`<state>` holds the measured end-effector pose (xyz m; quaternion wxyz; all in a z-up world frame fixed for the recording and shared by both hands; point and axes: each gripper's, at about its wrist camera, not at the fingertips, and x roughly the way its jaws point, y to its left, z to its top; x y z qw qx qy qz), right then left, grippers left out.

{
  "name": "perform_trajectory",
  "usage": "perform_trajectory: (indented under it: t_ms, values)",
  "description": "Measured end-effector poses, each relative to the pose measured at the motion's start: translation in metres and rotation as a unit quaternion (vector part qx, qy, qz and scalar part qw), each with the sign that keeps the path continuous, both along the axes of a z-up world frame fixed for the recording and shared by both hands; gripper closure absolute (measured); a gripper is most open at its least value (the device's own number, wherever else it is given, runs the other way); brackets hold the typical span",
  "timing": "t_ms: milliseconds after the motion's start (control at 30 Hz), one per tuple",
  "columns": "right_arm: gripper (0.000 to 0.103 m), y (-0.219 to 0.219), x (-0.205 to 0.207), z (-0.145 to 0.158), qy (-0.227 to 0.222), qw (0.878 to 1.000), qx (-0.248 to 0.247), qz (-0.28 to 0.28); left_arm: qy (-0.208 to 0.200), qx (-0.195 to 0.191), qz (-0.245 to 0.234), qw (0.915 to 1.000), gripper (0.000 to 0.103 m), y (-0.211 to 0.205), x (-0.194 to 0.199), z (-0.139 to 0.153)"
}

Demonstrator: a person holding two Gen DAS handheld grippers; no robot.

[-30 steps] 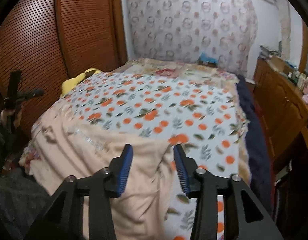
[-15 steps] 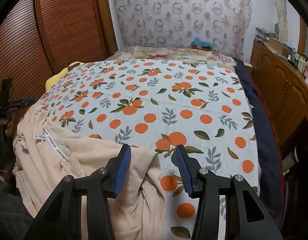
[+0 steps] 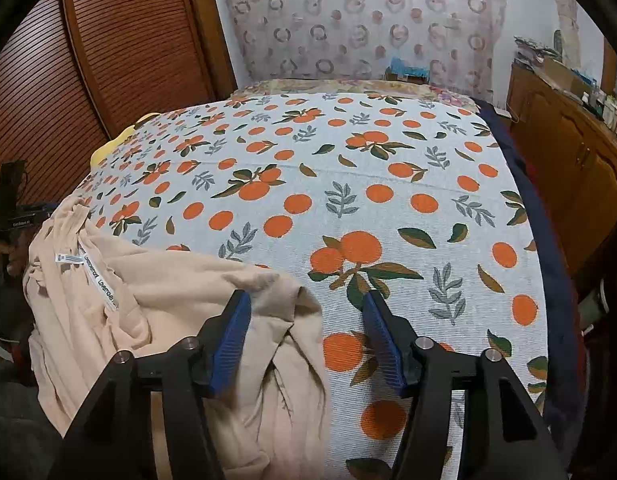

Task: Fold small clothes
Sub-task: 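Grasp the shirt's hem edge with the left tool while the right tool grasps it too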

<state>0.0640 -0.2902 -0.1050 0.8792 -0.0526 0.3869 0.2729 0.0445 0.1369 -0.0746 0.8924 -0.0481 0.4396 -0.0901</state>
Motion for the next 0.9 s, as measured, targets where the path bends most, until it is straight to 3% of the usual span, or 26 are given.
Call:
perform_trajectory:
  t_ms: [200,433,600,833,900]
  values:
    - [0.039,0.004,-0.006,-0.002,-0.010,1.000,-0.014,-0.003,0.005,-0.007,-0.027,0.9996,0.061,-0.013,-0.005,0.002]
    - [0.039,0.003,-0.006,-0.002,-0.011,1.000,-0.009,-0.002,-0.009,-0.018,-0.025,0.9995,0.061,-0.017,-0.017,0.011]
    - [0.039,0.004,-0.006,-0.002,-0.010,1.000,-0.012,-0.004,0.002,-0.010,-0.023,0.9997,0.061,-0.020,-0.008,0.003]
    - [0.039,0.008,-0.006,-0.001,-0.012,1.000,-0.026,-0.003,0.004,-0.042,-0.012,0.9990,0.061,-0.010,-0.001,0.001]
    - [0.039,0.007,-0.005,-0.001,-0.013,1.000,-0.025,-0.004,0.005,-0.051,-0.019,0.9985,0.071,-0.009,-0.003,0.000]
